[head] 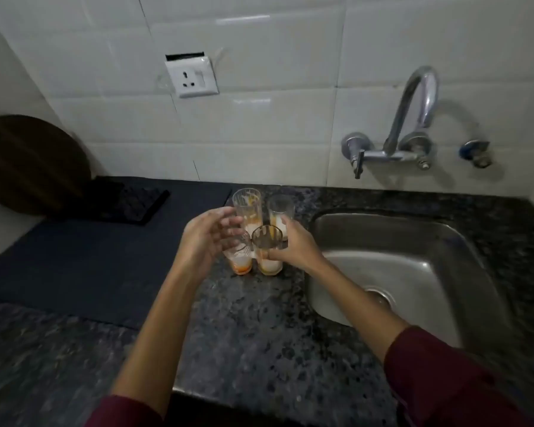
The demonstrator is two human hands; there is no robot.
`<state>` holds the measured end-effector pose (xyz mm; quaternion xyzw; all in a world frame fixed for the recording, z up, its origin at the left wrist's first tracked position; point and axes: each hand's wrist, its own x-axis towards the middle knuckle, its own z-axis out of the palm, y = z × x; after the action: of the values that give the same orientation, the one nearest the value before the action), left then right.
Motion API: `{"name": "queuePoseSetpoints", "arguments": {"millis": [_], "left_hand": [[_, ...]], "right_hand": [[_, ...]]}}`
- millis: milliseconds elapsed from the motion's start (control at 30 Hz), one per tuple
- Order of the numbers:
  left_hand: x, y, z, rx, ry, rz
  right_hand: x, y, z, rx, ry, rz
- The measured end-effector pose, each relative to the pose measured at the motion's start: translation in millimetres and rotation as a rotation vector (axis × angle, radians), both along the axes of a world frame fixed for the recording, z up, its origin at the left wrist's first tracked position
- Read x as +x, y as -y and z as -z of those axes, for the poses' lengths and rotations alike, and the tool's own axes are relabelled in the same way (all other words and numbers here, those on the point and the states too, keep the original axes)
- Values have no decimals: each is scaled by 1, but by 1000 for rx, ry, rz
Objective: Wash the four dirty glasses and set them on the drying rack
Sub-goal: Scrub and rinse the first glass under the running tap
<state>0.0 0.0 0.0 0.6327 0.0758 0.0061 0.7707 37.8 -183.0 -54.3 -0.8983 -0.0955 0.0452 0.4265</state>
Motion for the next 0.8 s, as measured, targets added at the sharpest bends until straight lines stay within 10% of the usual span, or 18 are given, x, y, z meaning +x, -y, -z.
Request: {"name": "queuePoseSetpoints", "arguments": {"millis": [267,567,800], "left_hand": [[42,-12,5,-24,59,76],[73,26,-2,-31,86,169],[97,97,31,388,52,575]], "right_hand": [[29,-18,8,-137,-67,-25],[37,39,4,327,-167,247],[43,102,-24,469,-106,306]]}}
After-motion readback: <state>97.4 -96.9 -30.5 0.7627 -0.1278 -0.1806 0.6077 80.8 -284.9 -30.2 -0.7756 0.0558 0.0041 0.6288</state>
